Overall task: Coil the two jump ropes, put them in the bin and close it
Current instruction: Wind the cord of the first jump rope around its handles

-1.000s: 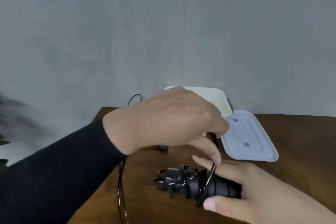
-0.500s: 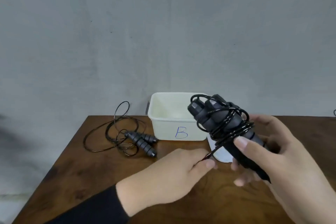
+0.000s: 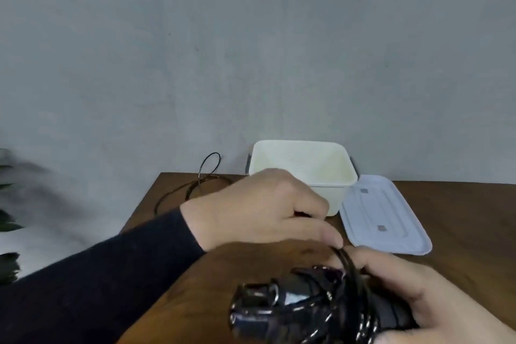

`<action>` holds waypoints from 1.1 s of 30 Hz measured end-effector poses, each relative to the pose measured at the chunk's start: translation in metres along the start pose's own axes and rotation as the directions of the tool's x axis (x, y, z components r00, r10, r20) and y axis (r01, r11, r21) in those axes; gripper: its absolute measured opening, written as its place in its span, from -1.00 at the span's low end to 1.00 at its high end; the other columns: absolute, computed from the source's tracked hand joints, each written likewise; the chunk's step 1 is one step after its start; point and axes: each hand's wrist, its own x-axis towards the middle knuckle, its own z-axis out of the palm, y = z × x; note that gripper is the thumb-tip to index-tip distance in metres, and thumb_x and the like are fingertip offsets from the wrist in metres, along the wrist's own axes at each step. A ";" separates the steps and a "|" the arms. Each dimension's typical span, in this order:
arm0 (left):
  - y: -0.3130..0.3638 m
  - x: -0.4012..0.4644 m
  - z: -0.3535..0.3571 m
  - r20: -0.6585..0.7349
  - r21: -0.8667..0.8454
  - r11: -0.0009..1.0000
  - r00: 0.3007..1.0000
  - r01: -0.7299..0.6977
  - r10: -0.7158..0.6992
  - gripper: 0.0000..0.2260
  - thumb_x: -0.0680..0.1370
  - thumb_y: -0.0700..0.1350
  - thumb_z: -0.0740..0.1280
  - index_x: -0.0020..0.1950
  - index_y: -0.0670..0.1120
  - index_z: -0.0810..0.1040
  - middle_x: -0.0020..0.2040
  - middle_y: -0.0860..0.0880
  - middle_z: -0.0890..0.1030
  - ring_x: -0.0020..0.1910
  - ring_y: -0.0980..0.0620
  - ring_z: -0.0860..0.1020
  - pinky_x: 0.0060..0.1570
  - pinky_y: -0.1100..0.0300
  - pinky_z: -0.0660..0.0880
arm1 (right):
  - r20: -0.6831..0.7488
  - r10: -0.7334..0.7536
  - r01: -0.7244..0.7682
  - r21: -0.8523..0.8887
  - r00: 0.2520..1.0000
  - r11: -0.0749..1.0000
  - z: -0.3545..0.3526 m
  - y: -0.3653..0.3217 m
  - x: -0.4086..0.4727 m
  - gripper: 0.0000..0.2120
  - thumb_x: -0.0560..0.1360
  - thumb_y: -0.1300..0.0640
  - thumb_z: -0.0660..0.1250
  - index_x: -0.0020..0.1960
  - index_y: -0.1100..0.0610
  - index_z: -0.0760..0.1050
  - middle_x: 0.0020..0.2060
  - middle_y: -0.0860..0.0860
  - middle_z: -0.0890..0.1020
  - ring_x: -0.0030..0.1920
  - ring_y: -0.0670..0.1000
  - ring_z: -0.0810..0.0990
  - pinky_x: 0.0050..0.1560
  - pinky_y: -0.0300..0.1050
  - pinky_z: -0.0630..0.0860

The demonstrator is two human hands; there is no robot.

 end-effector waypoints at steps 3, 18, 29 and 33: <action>0.006 -0.014 0.048 -0.018 -0.418 0.850 0.932 0.321 -0.361 -0.64 0.64 0.04 0.15 -0.21 -0.17 0.49 -0.42 0.07 0.39 -0.46 0.20 0.36 -0.39 0.30 0.36 | -0.363 -0.140 0.239 0.244 0.921 0.940 -0.005 0.010 -0.005 -0.42 0.12 0.07 0.69 0.05 0.10 0.53 -0.30 0.31 0.59 -0.47 0.24 0.47 -0.45 -0.10 0.42; 0.049 -0.020 0.036 -0.086 -0.587 0.567 0.652 0.578 -0.754 -0.76 0.62 -0.07 0.26 -0.21 0.12 0.61 -0.42 0.02 0.62 -0.56 0.02 0.49 -0.41 0.14 0.54 | -0.639 -0.108 -0.092 -0.271 0.762 0.958 0.003 0.049 0.017 -0.47 0.33 -0.24 0.36 0.25 -0.50 0.30 0.12 -0.26 0.56 0.00 -0.25 0.59 -0.10 -0.33 0.46; 0.015 -0.033 0.107 -0.198 -0.471 0.803 0.843 0.366 -0.500 -0.54 0.57 0.10 0.24 0.49 0.13 0.34 -0.01 0.15 0.45 0.00 0.09 0.49 0.07 0.14 0.50 | -0.632 -0.005 -0.200 -0.253 0.775 0.947 0.030 0.108 0.038 -0.53 0.40 -0.11 0.47 0.08 -0.42 0.24 -0.04 -0.48 0.59 -0.14 -0.34 0.64 -0.20 -0.28 0.54; 0.002 -0.037 0.096 -0.018 -0.144 0.968 0.978 0.204 -0.209 -0.51 0.69 0.04 0.03 0.61 -0.01 0.02 0.13 0.06 0.37 0.09 0.11 0.40 0.15 0.19 0.41 | -0.627 -0.018 -0.233 -0.315 0.779 0.920 0.028 0.112 0.040 -0.15 0.40 -0.08 0.47 0.32 -0.59 -0.07 0.09 -0.47 0.56 0.01 -0.41 0.59 -0.14 -0.55 0.47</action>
